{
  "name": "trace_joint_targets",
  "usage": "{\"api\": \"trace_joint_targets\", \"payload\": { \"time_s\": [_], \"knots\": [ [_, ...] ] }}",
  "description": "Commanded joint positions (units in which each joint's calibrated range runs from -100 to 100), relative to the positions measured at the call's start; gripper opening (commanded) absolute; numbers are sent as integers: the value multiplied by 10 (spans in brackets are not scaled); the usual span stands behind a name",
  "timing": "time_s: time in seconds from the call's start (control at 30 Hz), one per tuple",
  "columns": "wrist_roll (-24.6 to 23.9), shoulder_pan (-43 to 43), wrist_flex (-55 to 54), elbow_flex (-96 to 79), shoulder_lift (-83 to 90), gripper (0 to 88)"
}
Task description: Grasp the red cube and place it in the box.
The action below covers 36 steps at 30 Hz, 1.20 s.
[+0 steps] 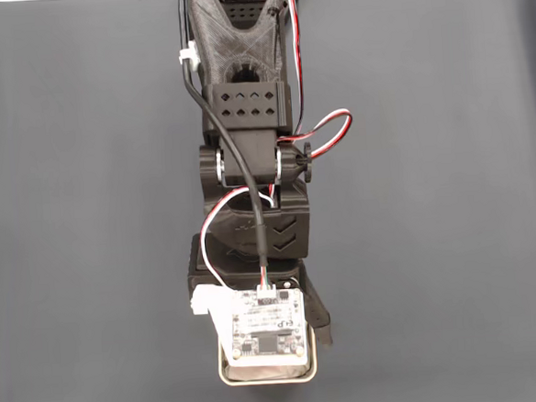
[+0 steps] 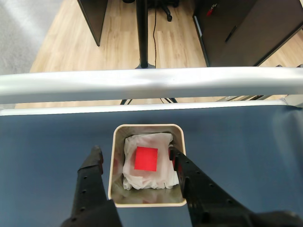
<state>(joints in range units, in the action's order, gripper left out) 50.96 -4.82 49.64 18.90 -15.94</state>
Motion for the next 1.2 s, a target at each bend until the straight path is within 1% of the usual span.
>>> {"api": "trace_joint_targets", "payload": {
  "time_s": [0.0, 0.07, 0.17, 0.23, 0.37, 0.47, 0.57, 0.7, 0.97, 1.17],
  "knots": [
    [-6, -3, -1, 31, 34, 302],
    [-8, -1, 3, 36, 38, 255],
    [-13, 1, 3, 38, 59, 79],
    [-16, 4, -1, 38, 82, 5],
    [-21, 13, -1, 25, 154, 0],
    [-22, 23, -1, -41, 235, 0],
    [-22, 30, -24, -177, 343, 0],
    [-17, 36, -67, -403, 500, 0],
    [-14, 38, -120, -767, 735, 0],
    [-11, 39, -123, -1009, 903, 0]
  ]
}}
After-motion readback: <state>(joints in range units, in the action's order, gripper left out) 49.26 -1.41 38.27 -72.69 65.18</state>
